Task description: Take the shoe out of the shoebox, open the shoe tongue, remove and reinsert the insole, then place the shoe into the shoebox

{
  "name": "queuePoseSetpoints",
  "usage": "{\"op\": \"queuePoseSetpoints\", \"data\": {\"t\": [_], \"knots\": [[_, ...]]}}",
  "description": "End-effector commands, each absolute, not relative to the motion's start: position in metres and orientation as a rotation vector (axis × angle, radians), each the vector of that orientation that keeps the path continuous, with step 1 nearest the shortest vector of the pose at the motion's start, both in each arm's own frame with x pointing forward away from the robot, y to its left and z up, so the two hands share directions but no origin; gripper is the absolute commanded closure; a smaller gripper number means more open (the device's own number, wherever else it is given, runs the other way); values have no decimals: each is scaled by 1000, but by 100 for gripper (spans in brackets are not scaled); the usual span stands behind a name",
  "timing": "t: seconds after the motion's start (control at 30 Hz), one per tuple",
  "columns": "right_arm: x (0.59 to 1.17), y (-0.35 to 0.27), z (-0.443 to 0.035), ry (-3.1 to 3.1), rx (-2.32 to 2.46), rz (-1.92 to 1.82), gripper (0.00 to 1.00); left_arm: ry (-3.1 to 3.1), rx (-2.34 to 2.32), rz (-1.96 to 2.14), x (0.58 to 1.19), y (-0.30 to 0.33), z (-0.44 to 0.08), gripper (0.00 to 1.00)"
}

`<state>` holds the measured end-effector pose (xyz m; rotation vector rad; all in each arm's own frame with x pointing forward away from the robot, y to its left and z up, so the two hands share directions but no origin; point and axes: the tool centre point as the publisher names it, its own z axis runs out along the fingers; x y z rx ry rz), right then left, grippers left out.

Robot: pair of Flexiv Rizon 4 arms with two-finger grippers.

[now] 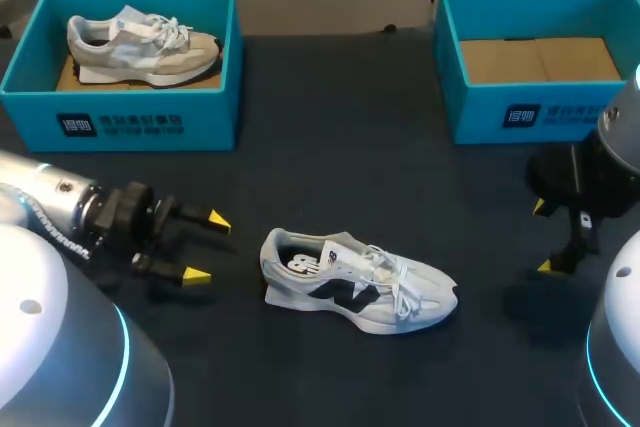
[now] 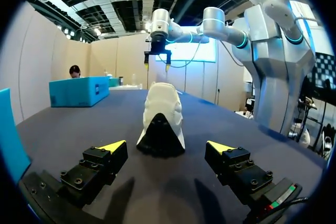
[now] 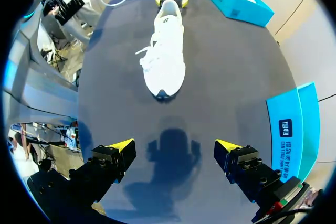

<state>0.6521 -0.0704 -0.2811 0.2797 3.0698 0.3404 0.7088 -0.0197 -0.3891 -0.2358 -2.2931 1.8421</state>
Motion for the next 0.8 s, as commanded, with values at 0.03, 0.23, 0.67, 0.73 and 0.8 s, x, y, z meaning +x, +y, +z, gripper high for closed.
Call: {"op": "queuePoseSetpoints", "data": {"t": [0.03, 0.23, 0.67, 0.73, 0.8], "knots": [[652, -70, -282, 3069, 280, 338, 0, -2293, -249, 1838, 708, -29, -390, 0], [652, -70, -282, 3069, 280, 338, 0, -2292, -271, 1834, 707, -42, -390, 0], [652, -70, -282, 3069, 280, 338, 0, -2281, -249, 1807, 707, -73, -398, 0], [652, -70, -282, 3069, 280, 338, 0, -2277, -245, 1806, 706, -77, -399, 0], [652, -70, -282, 3069, 280, 338, 0, -2288, -244, 1795, 705, -80, -401, 0]]}}
